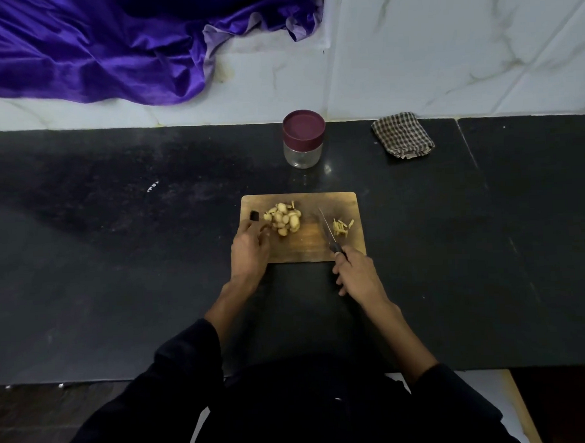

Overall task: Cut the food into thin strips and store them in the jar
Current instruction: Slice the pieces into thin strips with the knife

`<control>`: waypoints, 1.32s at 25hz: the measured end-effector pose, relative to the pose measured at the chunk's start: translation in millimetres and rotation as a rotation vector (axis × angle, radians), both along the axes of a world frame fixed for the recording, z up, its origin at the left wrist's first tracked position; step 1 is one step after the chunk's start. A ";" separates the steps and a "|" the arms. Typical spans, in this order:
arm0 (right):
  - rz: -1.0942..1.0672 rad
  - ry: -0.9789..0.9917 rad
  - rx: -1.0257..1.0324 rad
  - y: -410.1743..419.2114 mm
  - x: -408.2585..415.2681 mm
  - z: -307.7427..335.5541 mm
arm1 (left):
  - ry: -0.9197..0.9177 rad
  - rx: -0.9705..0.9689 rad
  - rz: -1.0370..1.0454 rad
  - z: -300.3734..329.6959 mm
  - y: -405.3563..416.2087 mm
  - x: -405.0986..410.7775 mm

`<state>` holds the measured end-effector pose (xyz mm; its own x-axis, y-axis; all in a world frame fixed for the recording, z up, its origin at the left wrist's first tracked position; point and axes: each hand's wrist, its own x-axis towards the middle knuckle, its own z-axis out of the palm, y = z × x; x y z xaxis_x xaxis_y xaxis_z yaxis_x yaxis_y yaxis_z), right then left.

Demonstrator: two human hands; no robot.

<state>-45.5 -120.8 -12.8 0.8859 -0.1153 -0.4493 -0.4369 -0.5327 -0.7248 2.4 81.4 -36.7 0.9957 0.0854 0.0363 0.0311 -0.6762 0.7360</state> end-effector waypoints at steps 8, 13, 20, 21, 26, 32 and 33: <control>0.003 -0.013 0.024 9.5 17.9 -8.5 | 0.062 0.147 0.001 -3.1 -15.1 5.1; -0.022 -0.018 0.028 9.3 17.7 -13.1 | 0.076 0.208 0.025 -3.6 -21.9 4.0; -0.022 -0.019 0.034 9.1 18.6 -14.3 | -0.019 0.082 -0.014 -5.5 -17.4 -1.6; -0.023 -0.020 0.034 9.0 18.7 -14.7 | -0.025 0.057 -0.016 -5.3 -17.0 -2.1; -0.031 -0.022 0.043 9.1 18.0 -14.2 | -0.007 -0.002 -0.045 -4.3 -21.4 -4.8; -0.091 0.008 0.152 3.6 13.4 -12.0 | 0.049 -0.091 -0.309 3.6 -56.2 11.9; -0.104 0.011 0.166 2.4 10.8 -11.3 | 0.053 -0.093 -0.331 2.2 -60.6 15.1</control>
